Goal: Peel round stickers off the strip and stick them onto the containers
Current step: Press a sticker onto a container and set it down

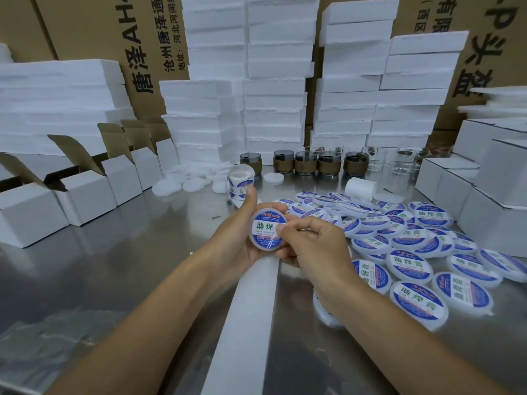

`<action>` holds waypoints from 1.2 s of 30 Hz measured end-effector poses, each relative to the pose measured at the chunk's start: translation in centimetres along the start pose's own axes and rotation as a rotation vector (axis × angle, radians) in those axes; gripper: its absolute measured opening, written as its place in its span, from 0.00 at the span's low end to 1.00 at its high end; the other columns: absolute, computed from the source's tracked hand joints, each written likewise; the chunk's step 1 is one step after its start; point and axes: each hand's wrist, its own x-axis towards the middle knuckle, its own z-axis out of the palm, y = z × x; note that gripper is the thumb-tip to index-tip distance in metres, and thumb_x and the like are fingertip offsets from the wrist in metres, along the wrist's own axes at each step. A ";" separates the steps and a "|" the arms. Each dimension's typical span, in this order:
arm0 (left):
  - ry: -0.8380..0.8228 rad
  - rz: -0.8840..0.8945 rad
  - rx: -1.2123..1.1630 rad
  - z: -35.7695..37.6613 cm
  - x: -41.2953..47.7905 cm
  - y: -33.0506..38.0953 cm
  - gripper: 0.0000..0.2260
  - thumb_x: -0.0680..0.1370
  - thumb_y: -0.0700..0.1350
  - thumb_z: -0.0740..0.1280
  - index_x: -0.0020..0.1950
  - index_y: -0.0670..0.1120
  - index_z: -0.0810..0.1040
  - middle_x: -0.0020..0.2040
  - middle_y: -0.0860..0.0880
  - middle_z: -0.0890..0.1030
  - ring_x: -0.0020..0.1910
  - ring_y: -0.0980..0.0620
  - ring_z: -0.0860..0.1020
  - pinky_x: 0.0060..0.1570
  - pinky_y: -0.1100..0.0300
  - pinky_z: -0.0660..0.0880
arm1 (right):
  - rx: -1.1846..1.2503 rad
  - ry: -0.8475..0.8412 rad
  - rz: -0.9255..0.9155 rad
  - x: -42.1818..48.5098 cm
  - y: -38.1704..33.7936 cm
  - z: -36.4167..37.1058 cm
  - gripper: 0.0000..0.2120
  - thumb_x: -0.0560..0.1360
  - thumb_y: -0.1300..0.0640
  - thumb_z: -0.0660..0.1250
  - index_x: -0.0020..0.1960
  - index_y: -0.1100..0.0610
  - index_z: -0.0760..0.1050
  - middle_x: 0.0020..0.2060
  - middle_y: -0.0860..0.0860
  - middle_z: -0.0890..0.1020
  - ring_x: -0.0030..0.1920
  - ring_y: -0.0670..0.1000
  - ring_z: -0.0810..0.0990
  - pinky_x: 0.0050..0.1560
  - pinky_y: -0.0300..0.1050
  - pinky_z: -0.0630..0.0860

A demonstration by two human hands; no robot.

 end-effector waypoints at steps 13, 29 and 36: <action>-0.104 0.163 0.052 0.3 -0.8 -0.3 0.13 0.72 0.41 0.66 0.56 0.43 0.78 0.54 0.45 0.83 0.53 0.48 0.82 0.43 0.61 0.79 | -0.232 0.061 -0.237 0.5 -0.1 -0.6 0.08 0.68 0.60 0.73 0.35 0.55 0.74 0.22 0.49 0.78 0.26 0.49 0.81 0.35 0.46 0.80; -0.076 0.156 0.065 0.4 -0.9 0.0 0.10 0.72 0.50 0.65 0.48 0.50 0.85 0.52 0.44 0.84 0.51 0.48 0.82 0.46 0.58 0.80 | -0.222 -0.174 -0.279 0.7 -0.8 -2.0 0.06 0.74 0.56 0.68 0.42 0.57 0.80 0.34 0.56 0.81 0.28 0.39 0.77 0.31 0.29 0.72; 0.033 0.211 0.323 0.4 -0.9 -0.3 0.18 0.70 0.54 0.68 0.54 0.45 0.81 0.47 0.44 0.84 0.45 0.48 0.82 0.43 0.57 0.78 | -0.260 -0.090 -0.330 0.8 -0.4 -1.8 0.10 0.76 0.53 0.65 0.45 0.59 0.80 0.36 0.56 0.82 0.30 0.43 0.76 0.32 0.33 0.73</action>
